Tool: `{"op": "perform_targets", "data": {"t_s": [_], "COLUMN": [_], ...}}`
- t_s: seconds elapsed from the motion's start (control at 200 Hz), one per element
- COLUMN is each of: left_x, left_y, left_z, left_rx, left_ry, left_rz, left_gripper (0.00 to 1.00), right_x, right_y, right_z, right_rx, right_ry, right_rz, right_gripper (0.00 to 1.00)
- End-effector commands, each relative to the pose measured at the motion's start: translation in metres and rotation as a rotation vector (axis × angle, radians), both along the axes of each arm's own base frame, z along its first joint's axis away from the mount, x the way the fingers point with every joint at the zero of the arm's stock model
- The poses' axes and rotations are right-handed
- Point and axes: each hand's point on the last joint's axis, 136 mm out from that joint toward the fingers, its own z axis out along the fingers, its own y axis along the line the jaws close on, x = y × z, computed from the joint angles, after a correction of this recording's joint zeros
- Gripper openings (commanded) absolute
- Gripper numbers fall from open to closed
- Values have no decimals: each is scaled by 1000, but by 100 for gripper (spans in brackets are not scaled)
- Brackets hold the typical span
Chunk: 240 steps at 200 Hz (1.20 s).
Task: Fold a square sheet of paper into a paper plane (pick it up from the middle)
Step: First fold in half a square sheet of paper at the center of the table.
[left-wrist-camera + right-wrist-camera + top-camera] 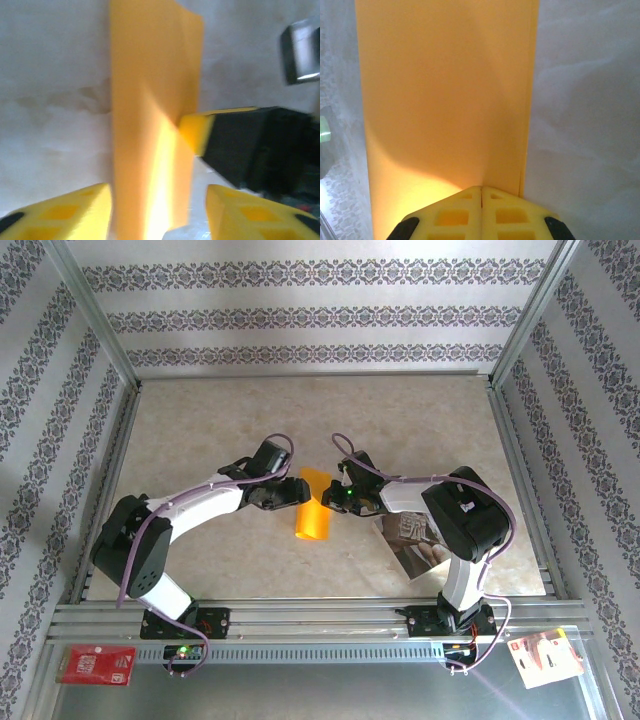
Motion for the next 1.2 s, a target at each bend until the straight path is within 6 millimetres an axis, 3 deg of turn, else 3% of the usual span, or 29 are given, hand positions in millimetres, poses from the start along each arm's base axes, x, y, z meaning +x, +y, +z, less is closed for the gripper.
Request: {"op": "perform_targets", "data": {"t_s": [0.0, 0.135, 0.305, 0.535, 0.949, 1.069, 1.194], "left_x": [7, 11, 20, 22, 9, 8, 10], "left_y": [-19, -29, -39, -21, 4, 6, 0], "left_z": [14, 4, -10, -43, -82, -84, -69], "left_rx": [-107, -121, -126, -69, 4, 4, -39], "left_ry": [-22, 8, 25, 75, 138, 142, 117], "left_rz": [-28, -59, -81, -29, -2, 1, -5], "left_gripper": [37, 24, 20, 19, 19, 20, 22], "right_x": [-32, -32, -32, -32, -36, -38, -38], "right_y": [-35, -35, -35, -35, -37, -39, -39], "right_z": [-56, -56, -57, -57, -65, -67, -65], "right_rx": [-193, -194, -197, -198, -214, -222, -220], "right_ry": [135, 137, 137, 138, 156, 159, 156], "right_rz": [-43, -43, -46, -47, -42, -41, -41], "right_gripper": [0, 0, 0, 0, 0, 0, 0]}}
